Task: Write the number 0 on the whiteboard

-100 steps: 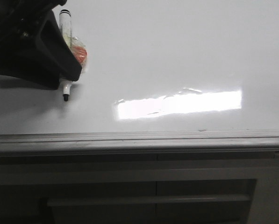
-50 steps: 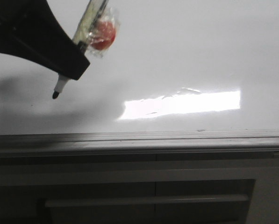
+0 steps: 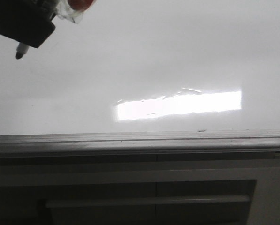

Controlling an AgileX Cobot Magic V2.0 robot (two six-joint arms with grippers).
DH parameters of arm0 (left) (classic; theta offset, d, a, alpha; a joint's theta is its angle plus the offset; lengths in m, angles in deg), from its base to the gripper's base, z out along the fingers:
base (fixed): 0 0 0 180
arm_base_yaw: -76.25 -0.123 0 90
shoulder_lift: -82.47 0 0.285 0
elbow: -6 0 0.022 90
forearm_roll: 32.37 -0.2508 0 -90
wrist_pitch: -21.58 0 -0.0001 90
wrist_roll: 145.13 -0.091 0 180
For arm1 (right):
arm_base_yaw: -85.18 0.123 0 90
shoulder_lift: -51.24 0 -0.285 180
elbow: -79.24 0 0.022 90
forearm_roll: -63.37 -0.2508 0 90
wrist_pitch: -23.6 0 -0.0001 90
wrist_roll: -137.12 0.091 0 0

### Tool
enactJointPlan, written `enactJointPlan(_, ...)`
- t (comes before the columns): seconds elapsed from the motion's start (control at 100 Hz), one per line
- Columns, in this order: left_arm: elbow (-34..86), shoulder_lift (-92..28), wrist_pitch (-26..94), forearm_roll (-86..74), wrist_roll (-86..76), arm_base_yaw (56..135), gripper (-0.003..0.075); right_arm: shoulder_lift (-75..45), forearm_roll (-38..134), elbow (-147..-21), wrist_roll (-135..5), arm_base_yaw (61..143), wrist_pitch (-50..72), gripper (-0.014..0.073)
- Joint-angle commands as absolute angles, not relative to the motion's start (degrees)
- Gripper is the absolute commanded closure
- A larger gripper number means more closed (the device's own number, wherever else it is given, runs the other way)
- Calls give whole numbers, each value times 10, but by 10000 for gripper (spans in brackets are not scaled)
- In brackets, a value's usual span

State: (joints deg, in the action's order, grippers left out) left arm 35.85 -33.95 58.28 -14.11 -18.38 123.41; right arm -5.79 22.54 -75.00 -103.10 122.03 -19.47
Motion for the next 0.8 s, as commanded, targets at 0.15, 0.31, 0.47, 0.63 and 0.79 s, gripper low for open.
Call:
enactJointPlan(0.15,343,-349,570,-133,-185,1239,740,-133,203,-771,-1048,1323,-3,190)
enactJointPlan(0.31,343,-349,580,-131,-185,1240,740,-181,203,-782,-1048,1331,15,190)
enactJointPlan(0.47,343,-349,581,-131,-186,1240,740,-209,187,-794,-1048,1331,12,193)
enactJointPlan(0.63,343,-349,581,-130,-197,1240,740,-227,172,-802,-1048,1331,-10,194)
enactJointPlan(0.79,343,-349,581,-125,-197,1240,740,-239,151,-802,-1048,1331,-18,300)
